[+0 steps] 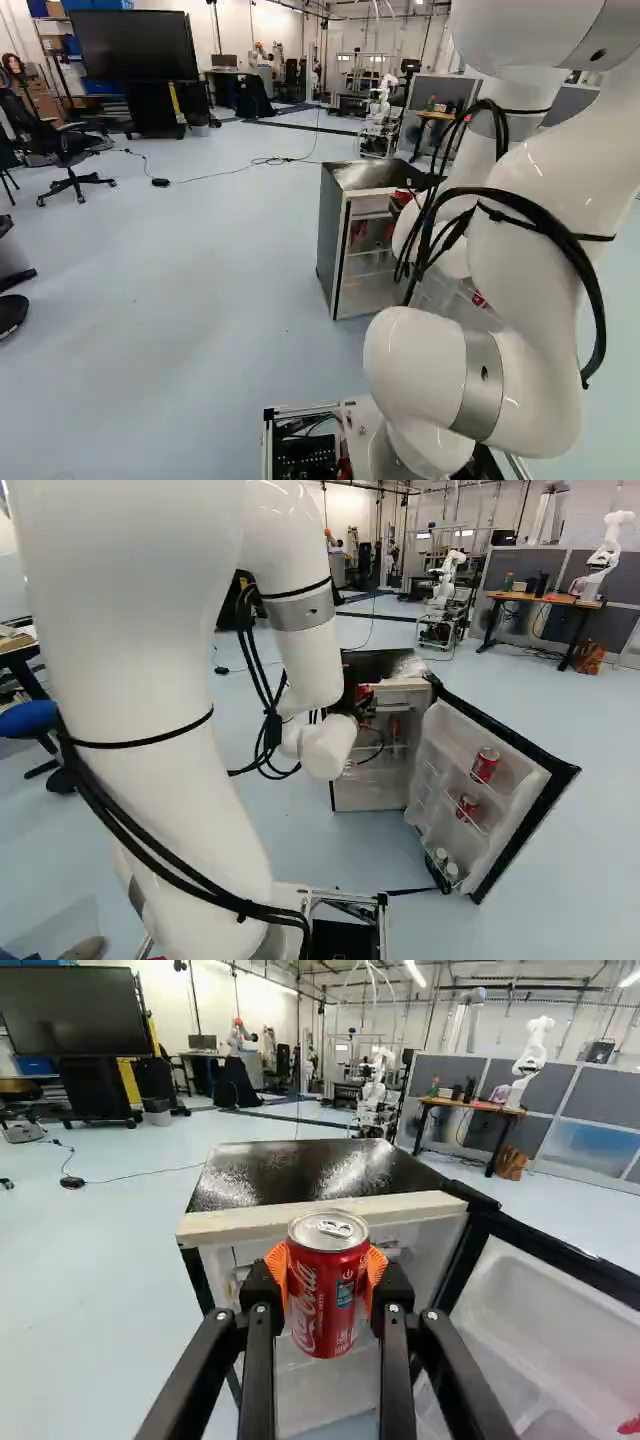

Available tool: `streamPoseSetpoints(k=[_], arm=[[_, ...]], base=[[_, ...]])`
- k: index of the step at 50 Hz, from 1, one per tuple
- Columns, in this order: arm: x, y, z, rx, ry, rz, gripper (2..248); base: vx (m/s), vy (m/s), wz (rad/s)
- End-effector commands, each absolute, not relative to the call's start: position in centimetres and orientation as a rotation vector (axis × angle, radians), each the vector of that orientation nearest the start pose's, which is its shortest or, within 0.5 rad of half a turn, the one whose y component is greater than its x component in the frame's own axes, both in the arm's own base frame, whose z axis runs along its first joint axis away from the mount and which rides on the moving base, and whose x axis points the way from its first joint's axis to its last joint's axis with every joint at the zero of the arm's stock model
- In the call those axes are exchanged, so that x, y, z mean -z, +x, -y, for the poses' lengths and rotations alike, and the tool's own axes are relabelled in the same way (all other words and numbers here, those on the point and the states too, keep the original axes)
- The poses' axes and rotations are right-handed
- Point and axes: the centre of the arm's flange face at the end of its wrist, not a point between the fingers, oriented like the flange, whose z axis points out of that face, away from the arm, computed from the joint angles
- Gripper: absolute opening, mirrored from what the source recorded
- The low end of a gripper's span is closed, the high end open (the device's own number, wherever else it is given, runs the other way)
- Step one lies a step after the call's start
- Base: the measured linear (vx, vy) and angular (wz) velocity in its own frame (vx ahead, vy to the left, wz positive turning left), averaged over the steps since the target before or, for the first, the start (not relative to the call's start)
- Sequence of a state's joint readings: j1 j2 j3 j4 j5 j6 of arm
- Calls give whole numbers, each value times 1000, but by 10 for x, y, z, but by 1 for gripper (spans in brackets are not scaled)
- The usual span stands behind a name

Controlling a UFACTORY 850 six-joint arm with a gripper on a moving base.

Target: Grab a drink from the fridge

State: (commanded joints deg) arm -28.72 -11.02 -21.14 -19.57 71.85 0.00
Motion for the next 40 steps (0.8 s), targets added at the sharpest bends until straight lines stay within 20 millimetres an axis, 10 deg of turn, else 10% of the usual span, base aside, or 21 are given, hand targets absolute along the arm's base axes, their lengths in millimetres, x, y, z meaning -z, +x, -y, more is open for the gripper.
streamPoseSetpoints(k=[40], arm=[[-376,404,179,2289,-2401,-73,95]], base=[[0,0,0]])
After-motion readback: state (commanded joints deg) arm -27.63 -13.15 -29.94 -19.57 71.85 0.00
